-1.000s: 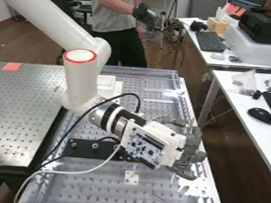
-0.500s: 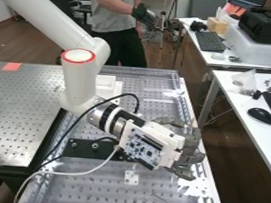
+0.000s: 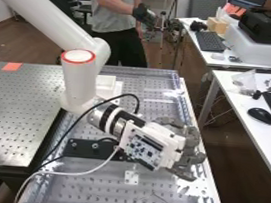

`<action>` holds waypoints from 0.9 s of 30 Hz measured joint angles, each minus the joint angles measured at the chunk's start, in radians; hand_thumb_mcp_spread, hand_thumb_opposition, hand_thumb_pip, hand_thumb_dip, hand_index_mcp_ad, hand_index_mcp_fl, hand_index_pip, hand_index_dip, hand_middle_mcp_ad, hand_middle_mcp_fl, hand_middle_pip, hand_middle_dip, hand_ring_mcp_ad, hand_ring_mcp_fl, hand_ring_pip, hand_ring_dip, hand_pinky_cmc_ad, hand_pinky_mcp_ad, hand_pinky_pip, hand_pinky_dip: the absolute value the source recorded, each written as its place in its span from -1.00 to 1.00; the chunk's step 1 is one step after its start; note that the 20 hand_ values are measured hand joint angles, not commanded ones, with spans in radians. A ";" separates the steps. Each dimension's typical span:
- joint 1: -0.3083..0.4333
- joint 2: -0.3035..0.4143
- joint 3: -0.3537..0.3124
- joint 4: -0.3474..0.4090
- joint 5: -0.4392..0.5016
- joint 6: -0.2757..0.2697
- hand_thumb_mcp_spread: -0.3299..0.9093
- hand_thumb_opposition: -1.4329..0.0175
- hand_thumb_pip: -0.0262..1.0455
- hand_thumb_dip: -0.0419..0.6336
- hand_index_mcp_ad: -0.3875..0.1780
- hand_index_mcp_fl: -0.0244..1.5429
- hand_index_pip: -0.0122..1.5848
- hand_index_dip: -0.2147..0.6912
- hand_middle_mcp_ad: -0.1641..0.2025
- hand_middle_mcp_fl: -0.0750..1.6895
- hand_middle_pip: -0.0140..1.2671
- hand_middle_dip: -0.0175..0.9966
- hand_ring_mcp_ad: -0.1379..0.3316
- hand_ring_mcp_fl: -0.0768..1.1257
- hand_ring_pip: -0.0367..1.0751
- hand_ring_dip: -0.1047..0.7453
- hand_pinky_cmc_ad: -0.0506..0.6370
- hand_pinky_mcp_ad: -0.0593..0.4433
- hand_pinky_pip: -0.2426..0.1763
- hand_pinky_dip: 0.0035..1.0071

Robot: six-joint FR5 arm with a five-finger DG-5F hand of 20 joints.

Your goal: Grab the chopstick and place it in the clear container

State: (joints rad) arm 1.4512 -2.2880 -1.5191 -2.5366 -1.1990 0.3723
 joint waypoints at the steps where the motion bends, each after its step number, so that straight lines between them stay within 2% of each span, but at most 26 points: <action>1: 0.000 -0.001 0.000 0.001 0.001 0.000 0.57 -0.35 0.00 0.15 -0.26 -0.25 0.65 -0.19 -0.04 0.07 0.06 0.51 -0.57 0.12 -0.77 0.41 0.18 0.15 0.53 -0.65; 4: 0.001 -0.001 0.001 0.001 0.008 -0.001 0.59 -0.36 0.00 0.14 -0.23 -0.23 0.65 -0.19 -0.18 0.09 0.05 0.51 -0.58 0.15 -0.77 0.41 0.19 0.16 0.53 -0.65; 10: 0.003 0.000 0.002 0.009 0.028 -0.015 0.64 -0.36 -0.03 0.15 0.06 -0.14 0.57 -0.19 -0.22 0.13 0.05 0.51 -0.56 0.21 -0.79 0.41 0.20 0.20 0.53 -0.65; 14: 0.007 0.003 0.001 0.017 0.042 -0.039 0.67 -0.37 -0.04 0.15 0.18 -0.09 0.54 -0.19 -0.22 0.14 0.05 0.51 -0.57 0.30 -0.75 0.43 0.21 0.22 0.52 -0.65; 15: 0.009 0.005 0.001 0.025 0.049 -0.050 0.70 -0.37 -0.04 0.15 0.23 -0.08 0.51 -0.19 -0.21 0.16 0.05 0.51 -0.58 0.38 -0.75 0.43 0.23 0.22 0.52 -0.65; 19: 0.016 0.011 -0.002 0.061 0.073 -0.068 0.70 -0.38 -0.04 0.15 0.28 -0.04 0.46 -0.19 -0.23 0.18 0.03 0.51 -0.57 0.43 -0.75 0.43 0.24 0.24 0.54 -0.65; 27: 0.013 0.023 0.023 0.069 0.077 -0.094 0.70 -0.40 -0.04 0.15 0.32 0.00 0.39 -0.19 -0.20 0.25 -0.05 0.50 -0.57 0.49 -0.76 0.43 0.24 0.29 0.59 -0.65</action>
State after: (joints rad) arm 1.4646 -2.2647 -1.4957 -2.4676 -1.1215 0.2781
